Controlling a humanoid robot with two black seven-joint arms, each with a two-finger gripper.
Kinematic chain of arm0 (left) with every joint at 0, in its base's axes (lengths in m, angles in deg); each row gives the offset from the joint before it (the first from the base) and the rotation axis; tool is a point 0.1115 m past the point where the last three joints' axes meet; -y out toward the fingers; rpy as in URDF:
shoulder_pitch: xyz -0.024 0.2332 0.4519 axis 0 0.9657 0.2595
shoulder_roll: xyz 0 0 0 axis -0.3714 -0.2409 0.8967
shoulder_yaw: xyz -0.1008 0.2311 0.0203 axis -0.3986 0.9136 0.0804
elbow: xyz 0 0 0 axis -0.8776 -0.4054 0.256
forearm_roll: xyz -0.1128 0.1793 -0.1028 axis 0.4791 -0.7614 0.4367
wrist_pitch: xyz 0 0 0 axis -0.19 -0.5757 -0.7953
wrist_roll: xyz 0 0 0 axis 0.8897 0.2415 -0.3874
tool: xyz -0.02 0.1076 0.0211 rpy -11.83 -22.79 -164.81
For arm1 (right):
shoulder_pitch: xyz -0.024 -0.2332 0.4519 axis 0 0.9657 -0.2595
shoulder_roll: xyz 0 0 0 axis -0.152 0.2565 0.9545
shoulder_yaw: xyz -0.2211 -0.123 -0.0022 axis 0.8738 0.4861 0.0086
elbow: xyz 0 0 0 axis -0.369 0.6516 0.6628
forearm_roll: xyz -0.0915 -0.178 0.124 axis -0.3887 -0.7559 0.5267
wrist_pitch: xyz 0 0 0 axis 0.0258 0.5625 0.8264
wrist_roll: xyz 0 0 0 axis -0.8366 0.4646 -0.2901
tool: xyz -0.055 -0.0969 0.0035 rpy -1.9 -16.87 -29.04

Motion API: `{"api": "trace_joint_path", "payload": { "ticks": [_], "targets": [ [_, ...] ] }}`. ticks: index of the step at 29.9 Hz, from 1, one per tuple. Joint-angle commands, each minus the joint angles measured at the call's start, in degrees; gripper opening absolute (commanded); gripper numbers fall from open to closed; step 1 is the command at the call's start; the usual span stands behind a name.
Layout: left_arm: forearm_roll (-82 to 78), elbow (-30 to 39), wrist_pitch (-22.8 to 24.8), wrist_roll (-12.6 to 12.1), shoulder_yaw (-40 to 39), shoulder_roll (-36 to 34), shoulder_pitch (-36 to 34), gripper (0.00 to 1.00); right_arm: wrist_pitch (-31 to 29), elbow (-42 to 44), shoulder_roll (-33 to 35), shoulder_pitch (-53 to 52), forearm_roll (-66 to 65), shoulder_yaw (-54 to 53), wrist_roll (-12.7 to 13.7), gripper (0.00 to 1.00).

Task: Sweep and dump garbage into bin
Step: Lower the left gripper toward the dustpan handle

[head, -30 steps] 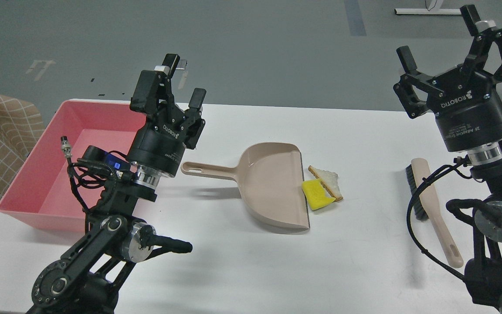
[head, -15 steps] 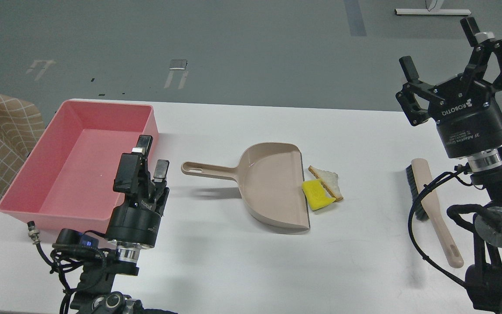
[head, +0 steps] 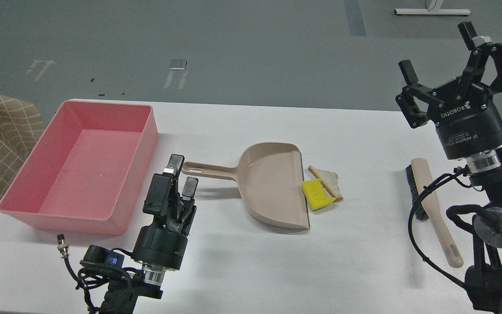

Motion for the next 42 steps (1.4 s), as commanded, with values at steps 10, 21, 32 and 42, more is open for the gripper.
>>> {"api": "trace_joint_path", "payload": {
  "ticks": [10, 21, 32, 42],
  "targets": [
    [-0.82, -14.00, -2.93, -2.42, 0.81, -1.72, -5.51, 0.98, 0.00, 0.00, -0.07, 0.44, 0.01, -0.07, 0.00, 1.00],
    [-0.90, -14.27, -2.93, -6.38, 3.71, -0.84, -6.83, 0.98, 0.00, 0.26, 0.01, 0.97, 0.00, -0.07, 0.00, 1.00],
    [-0.46, -21.73, -2.93, -5.85, 3.80, 1.53, -12.46, 0.98, 0.00, 0.35, 0.36, 1.67, 0.01, -0.34, 0.00, 1.00],
    [-0.46, -28.68, -2.93, -5.76, 3.80, 4.43, -15.35, 0.98, 0.00, 0.44, 0.81, 1.67, 0.01, -0.43, 0.00, 1.00]
  ]
}}
